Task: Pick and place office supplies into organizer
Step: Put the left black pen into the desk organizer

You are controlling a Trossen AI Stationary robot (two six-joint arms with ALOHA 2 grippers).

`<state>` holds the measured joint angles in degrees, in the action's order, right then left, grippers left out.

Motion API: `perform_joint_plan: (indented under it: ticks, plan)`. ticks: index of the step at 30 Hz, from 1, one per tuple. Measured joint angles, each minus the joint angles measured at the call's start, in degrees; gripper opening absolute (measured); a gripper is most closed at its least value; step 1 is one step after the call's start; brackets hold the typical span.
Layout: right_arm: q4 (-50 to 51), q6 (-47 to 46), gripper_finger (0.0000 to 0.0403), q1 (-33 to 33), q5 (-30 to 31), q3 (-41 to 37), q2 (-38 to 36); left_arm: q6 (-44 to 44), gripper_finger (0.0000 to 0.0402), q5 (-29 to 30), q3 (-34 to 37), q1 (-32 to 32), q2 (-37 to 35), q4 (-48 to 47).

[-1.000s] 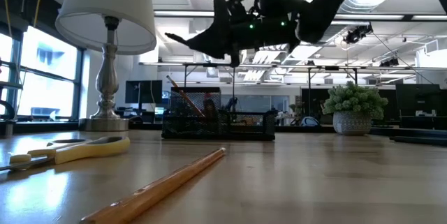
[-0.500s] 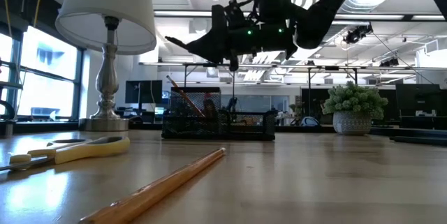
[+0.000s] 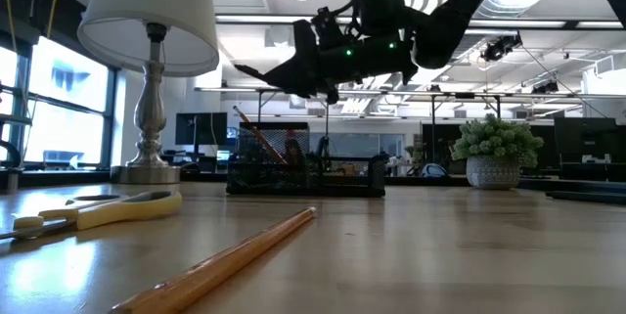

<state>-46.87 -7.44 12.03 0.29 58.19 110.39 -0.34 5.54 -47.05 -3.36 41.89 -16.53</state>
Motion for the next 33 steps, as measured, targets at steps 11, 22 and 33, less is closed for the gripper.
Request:
perform_joint_plan:
  ticks: [11,22,33]
  plan:
    - [0.35,-0.17,0.0035,0.0,0.77,0.0,2.47,0.07,0.0184,1.11,0.0,0.0,0.0,0.03]
    - [-6.37,1.04,0.0044,0.0,1.82,0.0,5.25,2.88,0.0184,2.67,0.0,0.0,0.0,0.15]
    - [-7.29,1.55,0.0026,-0.77,0.41,0.02,5.22,2.88,0.0184,4.96,0.0,0.0,0.0,-0.75]
